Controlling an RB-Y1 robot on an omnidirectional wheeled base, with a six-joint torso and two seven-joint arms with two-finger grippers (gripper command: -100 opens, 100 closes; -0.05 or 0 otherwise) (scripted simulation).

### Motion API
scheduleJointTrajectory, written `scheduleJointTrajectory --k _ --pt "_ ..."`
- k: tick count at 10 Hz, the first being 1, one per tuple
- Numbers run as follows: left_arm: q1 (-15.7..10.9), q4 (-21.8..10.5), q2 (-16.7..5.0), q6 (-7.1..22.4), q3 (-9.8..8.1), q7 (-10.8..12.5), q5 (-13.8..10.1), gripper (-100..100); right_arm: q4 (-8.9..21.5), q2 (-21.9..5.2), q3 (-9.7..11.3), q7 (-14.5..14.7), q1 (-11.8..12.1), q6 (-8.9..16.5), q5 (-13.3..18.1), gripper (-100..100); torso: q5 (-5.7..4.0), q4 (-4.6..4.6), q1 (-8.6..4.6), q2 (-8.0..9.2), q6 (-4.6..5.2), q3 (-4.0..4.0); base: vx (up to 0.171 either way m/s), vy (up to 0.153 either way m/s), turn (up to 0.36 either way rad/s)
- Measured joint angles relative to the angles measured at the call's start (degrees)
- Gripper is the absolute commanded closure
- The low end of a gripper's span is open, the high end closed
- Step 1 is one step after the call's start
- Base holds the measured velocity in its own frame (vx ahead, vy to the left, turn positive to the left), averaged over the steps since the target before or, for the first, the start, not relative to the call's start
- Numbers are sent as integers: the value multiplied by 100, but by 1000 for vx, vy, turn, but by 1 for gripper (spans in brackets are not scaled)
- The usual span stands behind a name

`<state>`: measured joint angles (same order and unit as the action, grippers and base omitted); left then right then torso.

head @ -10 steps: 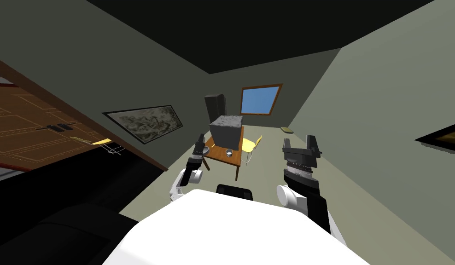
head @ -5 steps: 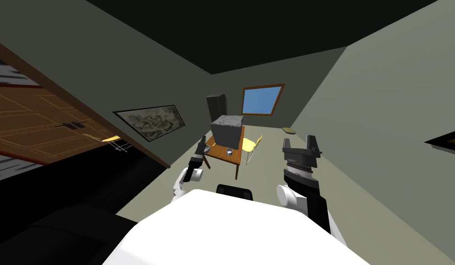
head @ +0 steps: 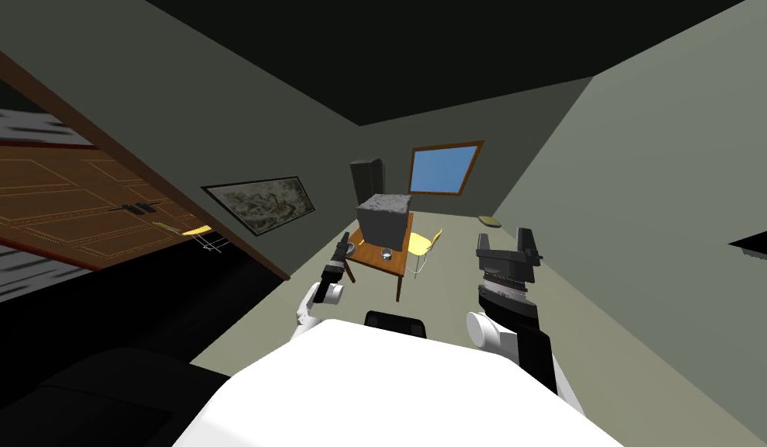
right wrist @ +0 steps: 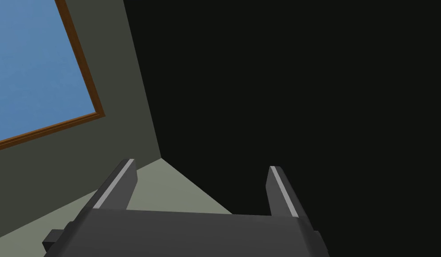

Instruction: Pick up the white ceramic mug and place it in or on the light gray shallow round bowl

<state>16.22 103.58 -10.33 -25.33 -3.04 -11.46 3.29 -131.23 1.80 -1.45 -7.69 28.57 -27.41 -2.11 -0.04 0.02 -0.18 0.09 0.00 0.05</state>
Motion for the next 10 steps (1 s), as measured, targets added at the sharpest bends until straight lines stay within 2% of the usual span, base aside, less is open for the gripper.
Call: scheduleJointTrajectory --k 4,7,10 --pt "-168 -662 -9 -10 -51 -18 -14 -100 0 0 0 0 0 0 0 0 1 -2 6 -8 0 -4 -10 -37 26" --pt "-329 -1129 10 100 -92 -25 -26 -100 0 0 0 0 0 0 0 0 0 -2 0 -12 1 -7 1 -40 10" --pt "-457 -1660 -52 96 -165 45 -75 -100 0 0 0 0 1 0 0 0 0 -5 -1 -24 1 -13 28 -43 4"
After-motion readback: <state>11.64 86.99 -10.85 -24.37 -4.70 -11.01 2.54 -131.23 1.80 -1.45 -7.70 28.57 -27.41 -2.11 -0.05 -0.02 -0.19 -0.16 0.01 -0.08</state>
